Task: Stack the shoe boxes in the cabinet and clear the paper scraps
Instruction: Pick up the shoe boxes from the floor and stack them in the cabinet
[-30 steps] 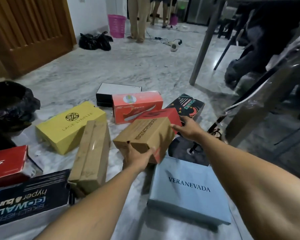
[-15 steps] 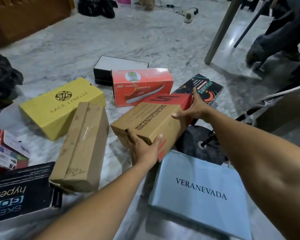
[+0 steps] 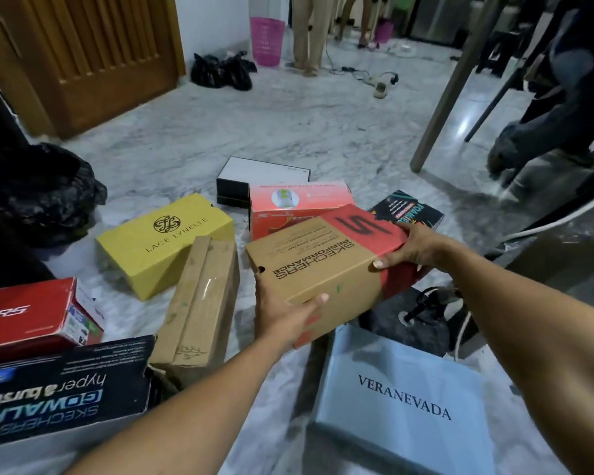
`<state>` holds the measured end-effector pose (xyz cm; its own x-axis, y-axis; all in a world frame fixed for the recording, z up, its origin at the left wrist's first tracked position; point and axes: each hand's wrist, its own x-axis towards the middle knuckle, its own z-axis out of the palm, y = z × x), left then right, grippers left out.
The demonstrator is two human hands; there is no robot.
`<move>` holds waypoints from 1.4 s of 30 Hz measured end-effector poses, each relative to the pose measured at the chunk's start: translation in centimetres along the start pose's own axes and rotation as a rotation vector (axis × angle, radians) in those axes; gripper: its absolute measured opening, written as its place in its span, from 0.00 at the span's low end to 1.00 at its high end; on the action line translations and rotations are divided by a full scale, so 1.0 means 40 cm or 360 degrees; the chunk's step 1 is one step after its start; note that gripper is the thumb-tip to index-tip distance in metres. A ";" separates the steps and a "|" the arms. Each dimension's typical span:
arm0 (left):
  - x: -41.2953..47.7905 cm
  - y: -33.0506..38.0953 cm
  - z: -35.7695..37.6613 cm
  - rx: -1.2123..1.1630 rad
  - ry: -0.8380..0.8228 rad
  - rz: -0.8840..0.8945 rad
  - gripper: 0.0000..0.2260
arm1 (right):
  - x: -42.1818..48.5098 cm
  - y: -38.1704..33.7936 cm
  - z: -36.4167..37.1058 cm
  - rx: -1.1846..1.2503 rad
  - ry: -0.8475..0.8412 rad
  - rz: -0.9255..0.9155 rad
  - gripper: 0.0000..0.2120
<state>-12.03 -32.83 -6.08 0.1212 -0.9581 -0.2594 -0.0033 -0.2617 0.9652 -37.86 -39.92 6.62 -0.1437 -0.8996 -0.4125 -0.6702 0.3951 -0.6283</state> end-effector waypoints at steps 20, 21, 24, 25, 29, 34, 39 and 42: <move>-0.579 0.592 -0.677 0.0546 0.0136 0.0772 0.62 | -0.813 -0.411 0.110 0.0777 0.0081 -0.0703 0.56; -0.614 0.606 -0.738 0.0571 0.0189 0.0775 0.63 | -0.843 -0.448 0.148 0.0765 0.0037 -0.0769 0.57; -0.742 0.641 -0.912 0.0679 0.0423 0.0777 0.63 | -0.933 -0.561 0.262 0.0644 -0.0063 -0.0926 0.57; -0.783 0.647 -0.967 0.0706 0.0508 0.0761 0.64 | -0.952 -0.597 0.298 0.0650 -0.0130 -0.0964 0.59; -0.935 0.636 -1.141 0.0722 0.0801 0.0681 0.65 | -1.072 -0.731 0.416 0.0585 -0.0379 -0.1155 0.48; -1.053 0.586 -1.291 0.0708 0.1094 0.0573 0.65 | -1.133 -0.808 0.574 0.0421 -0.0593 -0.1177 0.41; -1.003 0.449 -1.413 0.0556 0.1120 0.0529 0.60 | -1.063 -0.880 0.742 0.0382 -0.0853 -0.1215 0.42; -0.945 0.351 -1.474 0.0446 0.1194 0.0498 0.53 | -0.992 -0.915 0.856 0.0350 -0.0946 -0.1218 0.42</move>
<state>41.88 6.56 19.33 0.6976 -0.6868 0.2044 -0.3793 -0.1119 0.9185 17.30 -12.29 23.40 0.6997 -0.7109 -0.0705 -0.2712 -0.1730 -0.9468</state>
